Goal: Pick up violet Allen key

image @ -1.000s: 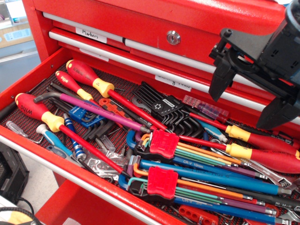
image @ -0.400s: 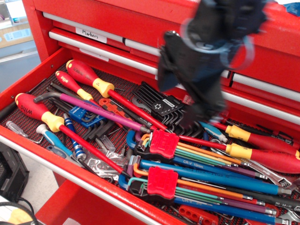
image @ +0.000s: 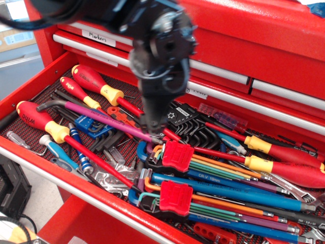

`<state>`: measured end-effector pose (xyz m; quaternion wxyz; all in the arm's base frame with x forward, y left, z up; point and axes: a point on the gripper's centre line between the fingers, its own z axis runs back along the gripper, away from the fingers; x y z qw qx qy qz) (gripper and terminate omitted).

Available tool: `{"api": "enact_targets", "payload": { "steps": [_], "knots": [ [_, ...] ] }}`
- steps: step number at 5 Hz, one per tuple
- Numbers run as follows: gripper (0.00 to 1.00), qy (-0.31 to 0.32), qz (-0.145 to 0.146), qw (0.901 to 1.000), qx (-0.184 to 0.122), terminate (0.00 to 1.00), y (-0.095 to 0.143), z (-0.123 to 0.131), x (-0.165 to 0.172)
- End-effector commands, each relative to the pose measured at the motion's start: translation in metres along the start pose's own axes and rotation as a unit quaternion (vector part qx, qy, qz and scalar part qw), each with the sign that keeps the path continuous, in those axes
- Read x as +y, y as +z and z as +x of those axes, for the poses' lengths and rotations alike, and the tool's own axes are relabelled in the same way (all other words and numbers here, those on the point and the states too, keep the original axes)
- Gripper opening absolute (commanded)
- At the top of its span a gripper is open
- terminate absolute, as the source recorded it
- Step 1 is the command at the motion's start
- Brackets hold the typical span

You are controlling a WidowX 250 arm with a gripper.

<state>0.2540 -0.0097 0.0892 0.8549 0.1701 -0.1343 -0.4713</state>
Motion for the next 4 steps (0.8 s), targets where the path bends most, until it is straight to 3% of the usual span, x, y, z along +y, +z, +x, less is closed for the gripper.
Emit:
{"api": "enact_targets", "payload": {
  "steps": [1, 3, 4],
  "knots": [
    [1.0, -0.044, -0.023, 0.9987, -0.007, 0.0, -0.028, -0.01, 0.017],
    [1.0, -0.075, -0.037, 0.9962, -0.025, 0.0, -0.064, -0.035, 0.032],
    [1.0, -0.083, -0.057, 0.9945, -0.03, 0.0, -0.077, -0.043, 0.036]
  ]
}}
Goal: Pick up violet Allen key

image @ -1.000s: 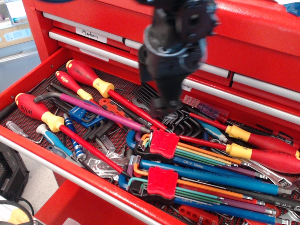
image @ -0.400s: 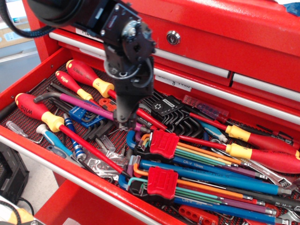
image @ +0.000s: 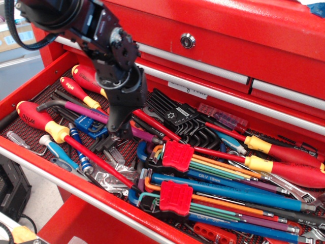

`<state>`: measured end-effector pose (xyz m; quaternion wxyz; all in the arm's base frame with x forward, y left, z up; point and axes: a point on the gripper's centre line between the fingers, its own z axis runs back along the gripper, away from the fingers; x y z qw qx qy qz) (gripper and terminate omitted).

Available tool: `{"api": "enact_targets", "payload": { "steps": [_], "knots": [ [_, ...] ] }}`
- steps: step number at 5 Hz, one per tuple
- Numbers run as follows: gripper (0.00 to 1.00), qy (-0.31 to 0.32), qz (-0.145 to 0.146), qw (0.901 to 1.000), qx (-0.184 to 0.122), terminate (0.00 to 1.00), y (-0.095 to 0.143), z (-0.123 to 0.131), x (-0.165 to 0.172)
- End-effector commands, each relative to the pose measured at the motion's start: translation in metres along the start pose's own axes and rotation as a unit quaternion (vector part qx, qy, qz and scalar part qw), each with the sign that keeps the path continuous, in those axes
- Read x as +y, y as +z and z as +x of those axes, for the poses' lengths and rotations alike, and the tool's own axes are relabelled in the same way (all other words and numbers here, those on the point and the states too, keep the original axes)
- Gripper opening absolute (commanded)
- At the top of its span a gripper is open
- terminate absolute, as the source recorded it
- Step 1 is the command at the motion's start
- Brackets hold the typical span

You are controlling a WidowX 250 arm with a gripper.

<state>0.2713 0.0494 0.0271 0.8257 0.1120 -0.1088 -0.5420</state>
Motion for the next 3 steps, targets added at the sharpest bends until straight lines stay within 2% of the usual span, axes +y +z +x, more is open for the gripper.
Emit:
{"api": "enact_targets", "payload": {
  "steps": [1, 3],
  "knots": [
    [1.0, -0.012, 0.0, 0.9997, -0.021, 0.0, -0.017, -0.005, 0.022],
    [1.0, 0.027, -0.016, 0.9987, -0.039, 0.0, -0.04, -0.003, 0.01]
  ]
}}
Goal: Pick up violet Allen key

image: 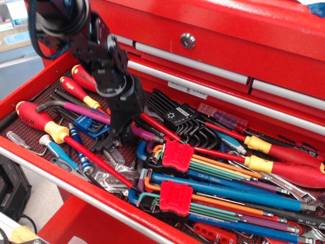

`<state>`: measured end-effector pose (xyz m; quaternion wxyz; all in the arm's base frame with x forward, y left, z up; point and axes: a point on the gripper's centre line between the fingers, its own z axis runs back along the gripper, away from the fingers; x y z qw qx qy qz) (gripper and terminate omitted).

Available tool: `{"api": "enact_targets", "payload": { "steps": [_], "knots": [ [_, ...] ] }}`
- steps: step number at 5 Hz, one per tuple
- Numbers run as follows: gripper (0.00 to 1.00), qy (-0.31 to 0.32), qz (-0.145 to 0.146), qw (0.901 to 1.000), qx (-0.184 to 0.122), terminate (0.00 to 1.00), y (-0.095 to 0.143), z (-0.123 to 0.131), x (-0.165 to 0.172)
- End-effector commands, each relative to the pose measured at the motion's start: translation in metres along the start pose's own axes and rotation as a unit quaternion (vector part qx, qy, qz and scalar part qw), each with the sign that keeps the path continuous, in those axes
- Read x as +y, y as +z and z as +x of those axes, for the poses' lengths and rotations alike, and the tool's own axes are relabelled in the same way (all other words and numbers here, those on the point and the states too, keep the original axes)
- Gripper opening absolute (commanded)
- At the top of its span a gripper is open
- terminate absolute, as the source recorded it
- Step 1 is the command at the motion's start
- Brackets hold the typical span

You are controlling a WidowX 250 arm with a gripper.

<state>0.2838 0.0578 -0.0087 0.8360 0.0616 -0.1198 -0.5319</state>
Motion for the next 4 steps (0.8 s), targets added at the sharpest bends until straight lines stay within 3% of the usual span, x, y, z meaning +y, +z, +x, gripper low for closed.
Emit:
{"api": "enact_targets", "payload": {
  "steps": [1, 4],
  "knots": [
    [0.0, 0.015, 0.019, 0.9997, 0.003, 0.0, 0.007, 0.005, 0.001],
    [0.0, -0.02, 0.035, 0.9956, 0.085, 0.0, 0.076, 0.026, 0.009]
  ]
}}
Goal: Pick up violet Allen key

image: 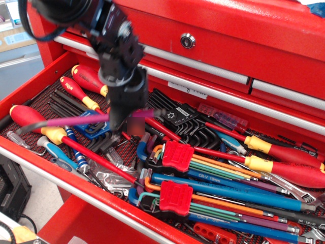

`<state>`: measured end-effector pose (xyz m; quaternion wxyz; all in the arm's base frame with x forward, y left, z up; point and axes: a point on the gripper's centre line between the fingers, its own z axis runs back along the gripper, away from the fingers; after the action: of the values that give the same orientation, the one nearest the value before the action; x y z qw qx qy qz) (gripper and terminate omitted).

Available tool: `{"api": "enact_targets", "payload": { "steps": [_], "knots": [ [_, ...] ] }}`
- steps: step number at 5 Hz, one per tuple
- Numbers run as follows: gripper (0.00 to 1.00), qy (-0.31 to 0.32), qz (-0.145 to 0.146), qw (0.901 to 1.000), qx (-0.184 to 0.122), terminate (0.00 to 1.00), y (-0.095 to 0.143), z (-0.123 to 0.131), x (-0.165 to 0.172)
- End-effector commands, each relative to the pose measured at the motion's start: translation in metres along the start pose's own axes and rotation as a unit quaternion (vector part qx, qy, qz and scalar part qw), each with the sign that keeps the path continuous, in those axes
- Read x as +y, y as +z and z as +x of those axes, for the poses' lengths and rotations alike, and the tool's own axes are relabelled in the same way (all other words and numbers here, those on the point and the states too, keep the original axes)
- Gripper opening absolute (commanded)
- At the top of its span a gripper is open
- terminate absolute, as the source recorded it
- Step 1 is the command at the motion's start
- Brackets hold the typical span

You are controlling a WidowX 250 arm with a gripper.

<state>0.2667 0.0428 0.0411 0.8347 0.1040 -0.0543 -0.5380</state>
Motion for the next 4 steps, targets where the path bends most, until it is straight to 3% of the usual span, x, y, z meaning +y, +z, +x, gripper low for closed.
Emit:
{"api": "enact_targets", "payload": {
  "steps": [1, 2, 4],
  "knots": [
    [0.0, -0.043, 0.045, 0.9977, 0.024, 0.0, 0.038, 0.008, 0.03],
    [0.0, -0.089, 0.058, 0.9932, 0.048, 0.0, 0.054, 0.007, 0.04],
    [0.0, -0.144, 0.102, 0.9814, 0.075, 0.0, 0.11, 0.014, 0.047]
  ]
}}
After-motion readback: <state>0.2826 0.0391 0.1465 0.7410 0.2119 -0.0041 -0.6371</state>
